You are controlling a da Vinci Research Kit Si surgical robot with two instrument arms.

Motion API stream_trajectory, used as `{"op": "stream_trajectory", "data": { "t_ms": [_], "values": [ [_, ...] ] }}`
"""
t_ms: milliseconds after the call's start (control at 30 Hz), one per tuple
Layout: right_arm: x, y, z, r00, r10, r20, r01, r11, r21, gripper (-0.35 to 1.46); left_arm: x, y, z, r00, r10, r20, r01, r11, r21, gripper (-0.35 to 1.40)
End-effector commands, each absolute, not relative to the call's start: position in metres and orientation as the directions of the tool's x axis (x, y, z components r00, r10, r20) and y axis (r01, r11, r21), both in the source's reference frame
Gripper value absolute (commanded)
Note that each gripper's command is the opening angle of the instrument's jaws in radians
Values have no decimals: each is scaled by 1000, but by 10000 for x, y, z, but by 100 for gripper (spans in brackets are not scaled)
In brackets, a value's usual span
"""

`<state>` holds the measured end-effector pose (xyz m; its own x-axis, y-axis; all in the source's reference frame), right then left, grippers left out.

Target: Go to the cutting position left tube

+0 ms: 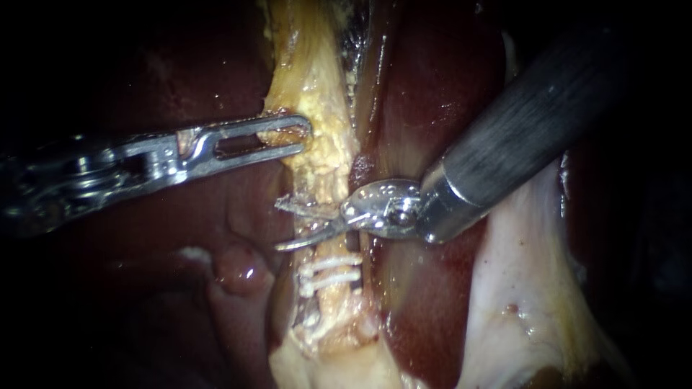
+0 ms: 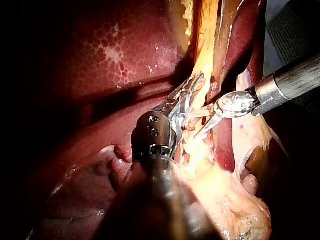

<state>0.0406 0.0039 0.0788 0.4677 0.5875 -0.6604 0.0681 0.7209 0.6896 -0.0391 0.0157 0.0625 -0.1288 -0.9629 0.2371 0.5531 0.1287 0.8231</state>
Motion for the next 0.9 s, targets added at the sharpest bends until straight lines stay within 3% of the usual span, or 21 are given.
{"op": "stream_trajectory", "data": {
  "t_ms": [33, 433, 900],
  "values": [
    [407, 39, 788, 468, 587, -660, 68, 721, 690, 111, -391, 157, 625, -129, -963, 237, 553, 129, 823, -35],
    [401, 34, 781, 471, 614, -634, 56, 696, 716, 114, -387, 157, 623, -128, -963, 237, 553, 129, 823, -35],
    [377, 30, 744, 474, 621, -624, 73, 679, 730, 116, -357, 162, 605, -145, -958, 247, 557, 127, 820, -35]
  ]
}}
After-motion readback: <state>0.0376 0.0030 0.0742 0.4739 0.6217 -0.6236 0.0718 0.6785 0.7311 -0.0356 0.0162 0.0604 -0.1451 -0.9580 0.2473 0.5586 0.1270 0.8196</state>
